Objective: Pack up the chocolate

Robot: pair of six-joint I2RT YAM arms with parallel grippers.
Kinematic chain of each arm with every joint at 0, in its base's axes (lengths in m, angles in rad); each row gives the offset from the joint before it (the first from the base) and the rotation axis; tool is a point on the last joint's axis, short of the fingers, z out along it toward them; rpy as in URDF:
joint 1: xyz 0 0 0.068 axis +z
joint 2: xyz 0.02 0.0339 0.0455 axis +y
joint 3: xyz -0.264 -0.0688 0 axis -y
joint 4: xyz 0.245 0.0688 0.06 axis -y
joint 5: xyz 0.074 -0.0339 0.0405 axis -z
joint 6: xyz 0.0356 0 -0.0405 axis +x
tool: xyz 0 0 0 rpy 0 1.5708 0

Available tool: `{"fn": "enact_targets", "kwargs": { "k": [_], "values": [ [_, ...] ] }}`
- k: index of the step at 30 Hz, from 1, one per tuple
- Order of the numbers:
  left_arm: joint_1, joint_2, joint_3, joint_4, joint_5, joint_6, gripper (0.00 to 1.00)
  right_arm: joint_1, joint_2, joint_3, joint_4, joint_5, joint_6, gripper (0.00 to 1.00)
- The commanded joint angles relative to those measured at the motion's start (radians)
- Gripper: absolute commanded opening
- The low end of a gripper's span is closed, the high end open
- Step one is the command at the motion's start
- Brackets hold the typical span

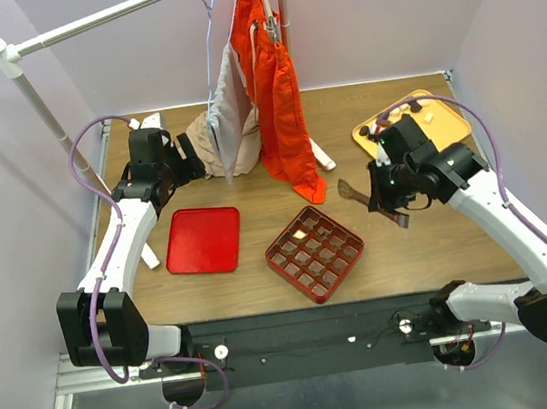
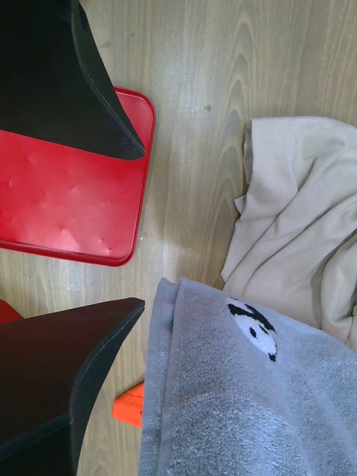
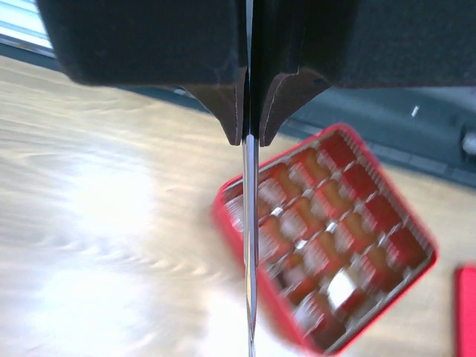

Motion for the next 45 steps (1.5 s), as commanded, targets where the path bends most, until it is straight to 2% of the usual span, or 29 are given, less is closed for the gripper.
{"fn": "enact_targets", "kwargs": {
  "k": [1, 2, 4, 8, 10, 14, 23, 30, 33, 45],
  "values": [
    [-0.001, -0.001, 0.0, 0.024, 0.006, 0.014, 0.84, 0.001, 0.058, 0.103, 0.013, 0.3, 0.015, 0.1],
    [-0.001, 0.002, 0.002, 0.027, 0.005, 0.014, 0.84, -0.002, 0.074, 0.114, 0.028, 0.384, 0.012, 0.11],
    [-0.001, 0.008, 0.007, 0.027, 0.006, 0.019, 0.84, -0.052, 0.12, 0.143, 0.049, 0.419, 0.009, 0.13],
    [-0.001, 0.019, 0.008, 0.028, 0.014, 0.031, 0.84, -0.181, 0.172, 0.141, 0.192, 0.355, -0.019, 0.14],
    [-0.001, 0.025, 0.008, 0.028, 0.015, 0.037, 0.84, -0.268, 0.193, 0.132, 0.241, 0.325, -0.037, 0.18],
    [-0.001, 0.031, 0.007, 0.028, 0.018, 0.046, 0.84, -0.361, 0.256, 0.099, 0.361, 0.252, -0.033, 0.21],
    [-0.001, 0.034, 0.003, 0.027, 0.028, 0.045, 0.84, -0.405, 0.378, 0.068, 0.491, 0.172, -0.001, 0.36],
    [-0.001, 0.043, 0.003, 0.027, 0.026, 0.042, 0.84, -0.405, 0.447, 0.08, 0.525, 0.123, 0.006, 0.38],
    [-0.001, 0.043, 0.007, 0.024, 0.026, 0.04, 0.84, -0.407, 0.467, 0.082, 0.53, 0.101, 0.002, 0.43],
    [-0.001, 0.05, 0.016, 0.018, 0.023, 0.037, 0.84, -0.407, 0.529, 0.094, 0.547, 0.107, -0.007, 0.44]
  ]
}}
